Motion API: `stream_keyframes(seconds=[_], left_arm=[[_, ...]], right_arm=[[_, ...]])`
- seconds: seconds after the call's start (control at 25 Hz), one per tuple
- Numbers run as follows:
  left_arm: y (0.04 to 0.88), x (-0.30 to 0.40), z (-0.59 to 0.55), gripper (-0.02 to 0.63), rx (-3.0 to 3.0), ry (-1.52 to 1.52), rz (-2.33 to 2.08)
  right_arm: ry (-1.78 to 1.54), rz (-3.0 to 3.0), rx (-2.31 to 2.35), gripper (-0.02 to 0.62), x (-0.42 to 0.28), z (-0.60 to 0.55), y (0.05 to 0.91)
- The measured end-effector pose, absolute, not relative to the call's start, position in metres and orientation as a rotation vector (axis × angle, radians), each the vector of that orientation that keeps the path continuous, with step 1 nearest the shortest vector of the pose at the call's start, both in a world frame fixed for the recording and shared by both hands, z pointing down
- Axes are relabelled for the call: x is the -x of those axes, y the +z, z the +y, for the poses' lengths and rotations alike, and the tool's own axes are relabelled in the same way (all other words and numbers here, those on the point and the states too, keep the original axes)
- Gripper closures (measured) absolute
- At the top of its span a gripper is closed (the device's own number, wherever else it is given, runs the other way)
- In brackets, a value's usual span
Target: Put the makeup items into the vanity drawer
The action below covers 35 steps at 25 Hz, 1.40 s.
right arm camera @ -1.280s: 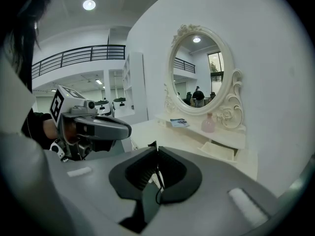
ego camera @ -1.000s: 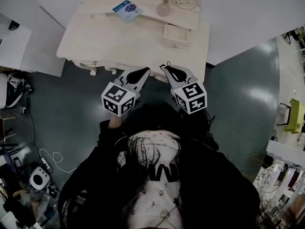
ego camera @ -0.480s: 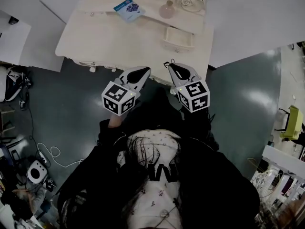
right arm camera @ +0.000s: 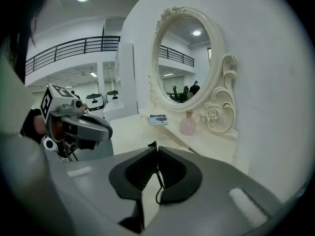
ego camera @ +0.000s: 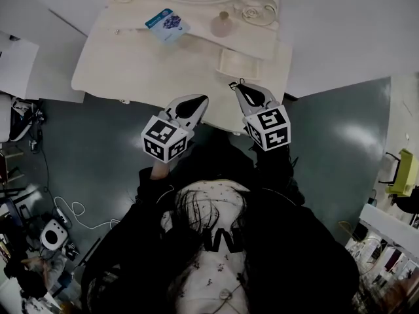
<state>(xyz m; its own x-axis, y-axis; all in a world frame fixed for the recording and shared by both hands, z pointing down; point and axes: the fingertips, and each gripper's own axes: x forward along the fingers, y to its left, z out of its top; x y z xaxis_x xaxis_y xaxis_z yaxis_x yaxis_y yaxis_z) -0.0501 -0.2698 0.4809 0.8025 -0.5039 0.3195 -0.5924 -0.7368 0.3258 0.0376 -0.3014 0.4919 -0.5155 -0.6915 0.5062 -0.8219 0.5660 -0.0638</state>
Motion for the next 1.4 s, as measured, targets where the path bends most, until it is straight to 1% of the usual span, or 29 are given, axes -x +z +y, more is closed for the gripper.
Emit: stream_keyframes(seconds=[0.64,0.88,1.2,1.4], left_arm=[[0.497,0.042,-0.299,0.606,-2.489,0.405,-0.884],[0.504,0.04,-0.303,0.606,-2.469,0.428,-0.89],[0.508,0.041,-0.303,0.606,-2.452,0.439,-0.907],[0.507,0.048,-0.304,0.606,-2.442,0.441,-0.929]], right_arm=[[0.403,-2.306,-1.052,0.574,-0.063,-0.386,0.548],[0.36,-2.266,-0.944,0.574,-0.059,-0.401,0.575],[0.388,-2.186,-0.787,0.574,-0.055,-0.405,0.62],[0.384,-2.139,-0.704,0.574,-0.053,-0.401,0.631]])
